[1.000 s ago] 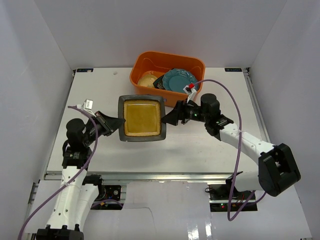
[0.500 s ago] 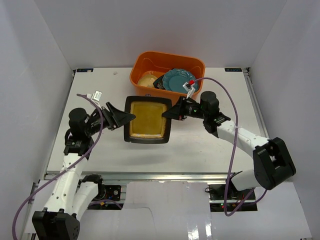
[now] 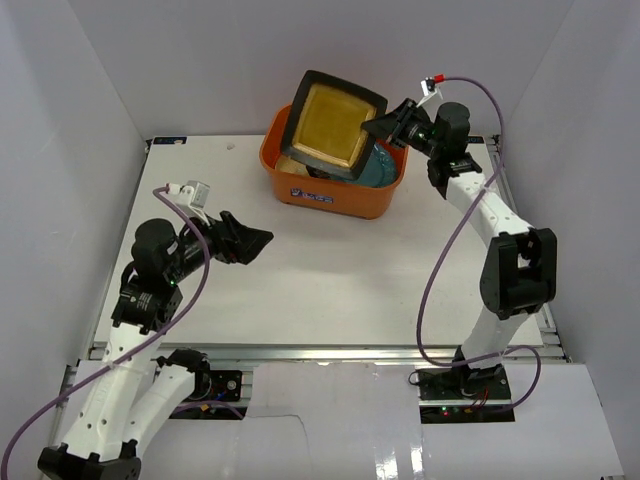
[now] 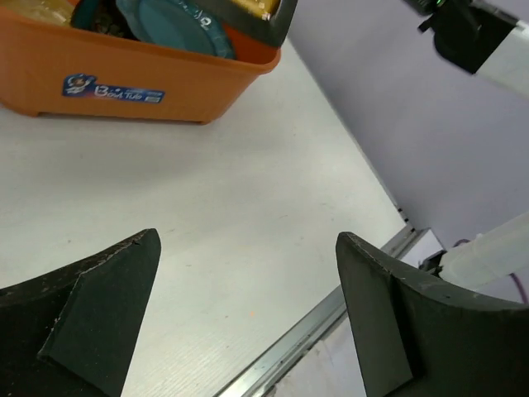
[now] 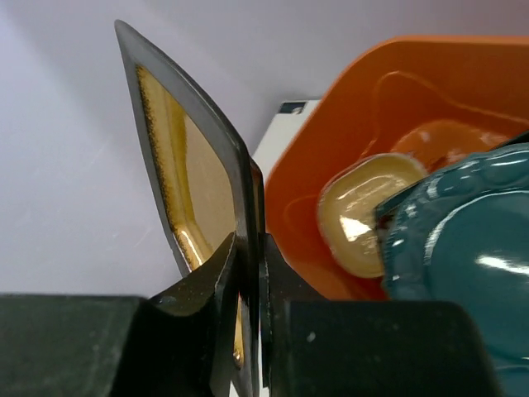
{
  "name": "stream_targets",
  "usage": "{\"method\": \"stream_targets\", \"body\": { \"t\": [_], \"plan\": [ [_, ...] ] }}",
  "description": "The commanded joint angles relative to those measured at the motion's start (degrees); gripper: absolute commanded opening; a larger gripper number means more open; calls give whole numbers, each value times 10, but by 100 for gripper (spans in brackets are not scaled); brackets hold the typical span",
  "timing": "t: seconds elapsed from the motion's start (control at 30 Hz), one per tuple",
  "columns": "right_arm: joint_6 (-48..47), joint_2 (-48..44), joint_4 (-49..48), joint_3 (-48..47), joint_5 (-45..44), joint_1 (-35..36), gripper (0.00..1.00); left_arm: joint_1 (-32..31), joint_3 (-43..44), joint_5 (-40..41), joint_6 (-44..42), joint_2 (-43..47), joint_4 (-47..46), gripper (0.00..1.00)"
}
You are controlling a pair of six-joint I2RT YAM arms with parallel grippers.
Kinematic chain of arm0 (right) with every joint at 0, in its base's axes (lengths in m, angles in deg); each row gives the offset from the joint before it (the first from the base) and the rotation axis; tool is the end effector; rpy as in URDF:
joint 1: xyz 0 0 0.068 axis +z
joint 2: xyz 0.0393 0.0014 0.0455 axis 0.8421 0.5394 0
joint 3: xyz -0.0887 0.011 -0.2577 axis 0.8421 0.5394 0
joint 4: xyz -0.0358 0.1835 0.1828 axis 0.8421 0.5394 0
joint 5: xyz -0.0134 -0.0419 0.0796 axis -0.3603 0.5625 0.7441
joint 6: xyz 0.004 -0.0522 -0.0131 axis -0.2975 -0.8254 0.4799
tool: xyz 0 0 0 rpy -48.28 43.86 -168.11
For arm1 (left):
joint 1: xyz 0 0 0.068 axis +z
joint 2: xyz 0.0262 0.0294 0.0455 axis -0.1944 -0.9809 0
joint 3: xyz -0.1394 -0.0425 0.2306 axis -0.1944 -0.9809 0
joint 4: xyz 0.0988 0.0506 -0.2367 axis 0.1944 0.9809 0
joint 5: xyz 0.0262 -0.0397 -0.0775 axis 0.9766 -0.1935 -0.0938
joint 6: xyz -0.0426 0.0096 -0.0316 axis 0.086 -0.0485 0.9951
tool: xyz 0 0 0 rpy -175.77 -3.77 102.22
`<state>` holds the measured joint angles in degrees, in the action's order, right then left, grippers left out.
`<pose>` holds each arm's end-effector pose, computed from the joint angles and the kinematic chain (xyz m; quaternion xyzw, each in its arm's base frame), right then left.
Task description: Place the plates into the plastic bin on the countertop
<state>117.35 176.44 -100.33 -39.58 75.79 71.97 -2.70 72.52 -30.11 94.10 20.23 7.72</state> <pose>0.3985 0.1233 0.3695 -0.0103 0.6782 0.5247 0.5144 0.1470 -0.0536 0.3649 0.0659 0.7581 -0.3965 0.5135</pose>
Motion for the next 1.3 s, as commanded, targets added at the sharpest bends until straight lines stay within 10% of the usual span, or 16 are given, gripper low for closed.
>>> {"method": "stream_targets", "body": {
  "t": [0.0, 0.23, 0.63, 0.87, 1.03, 1.27],
  "plan": [
    [-22, 46, 32, -99, -57, -1, 8, -18, -31, 79, -34, 3, 29, 98],
    [-74, 203, 186, -320, -76, -18, 8, -45, -76, 123, -39, 2, 1, 98],
    [-89, 232, 193, -264, -96, -22, 8, -51, -90, 148, -46, -7, -10, 98],
    [-130, 196, 218, -203, -144, -19, 78, -51, -74, 156, -40, 6, -8, 98],
    [-154, 164, 223, -189, -170, -18, 98, -50, -47, 159, -36, 21, 4, 98],
    [-213, 71, 252, -161, -273, -5, 90, -51, 7, 188, -44, 21, 38, 98]
  ]
}}
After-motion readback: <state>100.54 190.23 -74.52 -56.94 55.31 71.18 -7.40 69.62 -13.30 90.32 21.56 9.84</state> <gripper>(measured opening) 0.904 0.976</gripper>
